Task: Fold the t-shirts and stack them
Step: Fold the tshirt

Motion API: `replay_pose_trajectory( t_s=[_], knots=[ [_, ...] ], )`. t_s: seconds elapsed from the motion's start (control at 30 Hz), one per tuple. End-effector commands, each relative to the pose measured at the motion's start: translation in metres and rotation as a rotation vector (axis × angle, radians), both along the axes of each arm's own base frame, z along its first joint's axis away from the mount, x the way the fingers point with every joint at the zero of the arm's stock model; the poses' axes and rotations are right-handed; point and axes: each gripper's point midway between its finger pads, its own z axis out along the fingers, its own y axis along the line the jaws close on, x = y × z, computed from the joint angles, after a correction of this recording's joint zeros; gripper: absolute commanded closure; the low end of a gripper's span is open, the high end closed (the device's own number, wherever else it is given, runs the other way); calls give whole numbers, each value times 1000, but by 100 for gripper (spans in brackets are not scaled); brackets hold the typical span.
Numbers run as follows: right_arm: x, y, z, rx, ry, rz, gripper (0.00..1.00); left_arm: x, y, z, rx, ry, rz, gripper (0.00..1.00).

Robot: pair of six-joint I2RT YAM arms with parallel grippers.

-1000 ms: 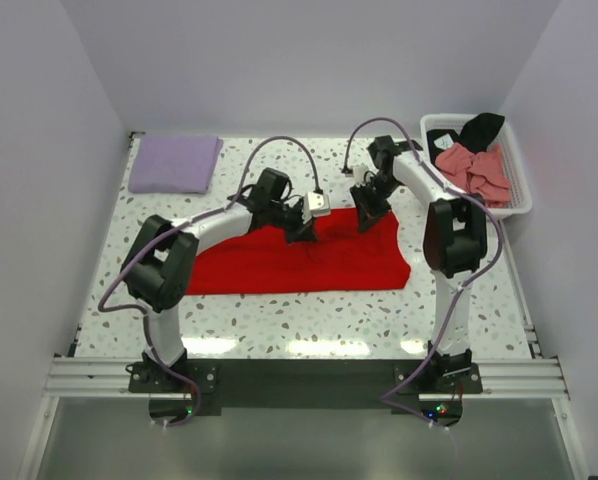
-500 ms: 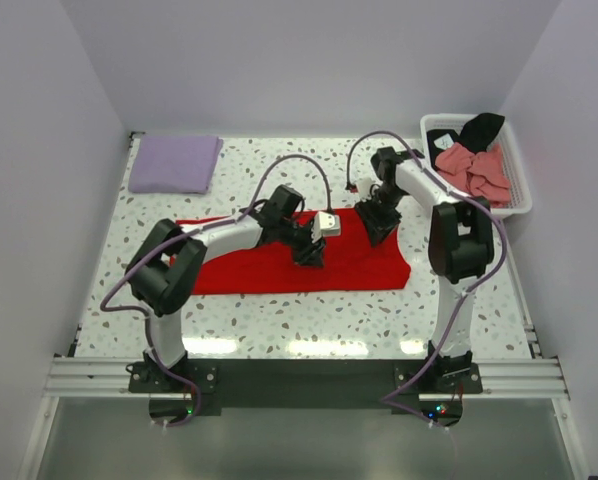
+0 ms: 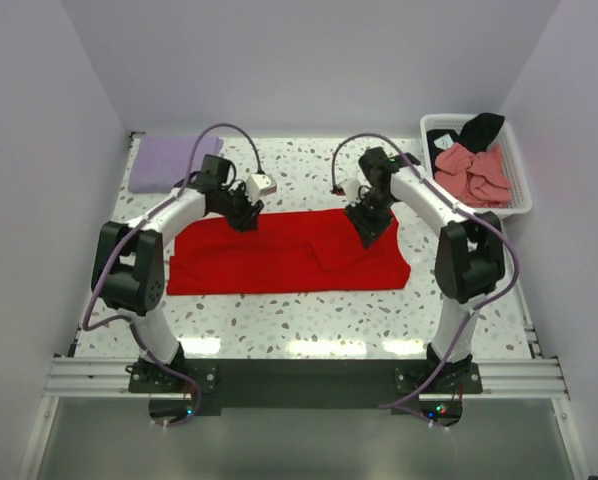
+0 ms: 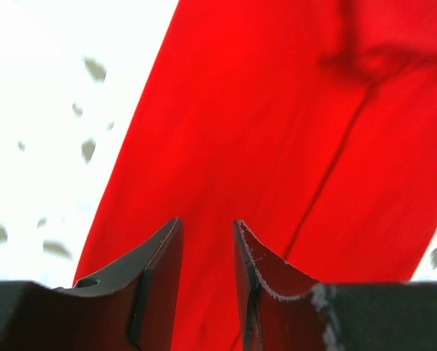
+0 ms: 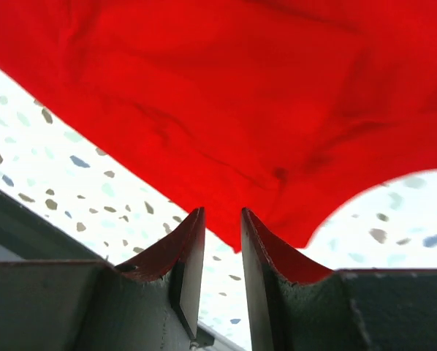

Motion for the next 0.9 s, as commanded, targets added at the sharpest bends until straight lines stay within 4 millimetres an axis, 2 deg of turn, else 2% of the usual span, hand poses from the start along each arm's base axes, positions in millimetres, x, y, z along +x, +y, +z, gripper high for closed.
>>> replay_pose_trajectory(
  t_s=[0.0,0.1,0.27,0.33,0.37,0.43,0.47,0.5,0.53,0.57,0.6,0.63,0.67,0.7,0.73,0.77,0.8,0.83,0.87],
  knots=[
    [-12,11,-26,-28,55,31,70,-5,43,-19,146,59,37,62],
    [-7,5,-46,-82,70,26,71,-2,69,-30,209,60,84,62],
    [18,-5,-73,-176,34,35,72,-7,102,-55,321,82,128,63],
    [35,-9,-78,-209,-9,44,72,-13,108,-66,344,103,121,65],
    [38,-10,-89,-230,2,50,73,-19,112,-73,360,112,120,66],
    [59,-13,-95,-263,-50,65,74,-27,114,-80,371,126,112,67],
    [66,-17,-108,-290,-49,84,74,-29,115,-83,374,133,116,67],
    [79,-18,-114,-302,-81,83,75,-32,115,-86,374,147,124,68],
    [101,-19,-110,-319,-138,76,76,-37,116,-90,375,170,126,68],
    [112,-24,-126,-341,-142,88,76,-41,113,-92,363,183,122,69],
    [137,-20,-127,-342,-218,81,76,-45,109,-94,350,204,129,71],
    [169,-14,-113,-341,-313,69,76,-52,106,-96,343,228,122,71],
    [188,-15,-111,-361,-367,60,76,-57,98,-96,329,243,107,72],
    [211,-10,-119,-364,-427,60,76,-63,83,-93,321,246,85,72],
    [244,-2,-94,-347,-537,34,75,-71,73,-92,306,256,64,72],
    [260,2,-85,-343,-591,19,74,-76,63,-91,296,260,51,72],
    [279,2,-71,-347,-662,-8,73,-83,47,-85,280,260,39,71],
    [294,5,-53,-337,-728,-25,72,-82,39,-80,262,254,42,71],
    [300,4,-43,-341,-764,-27,71,-80,33,-74,240,254,50,70]
  ],
)
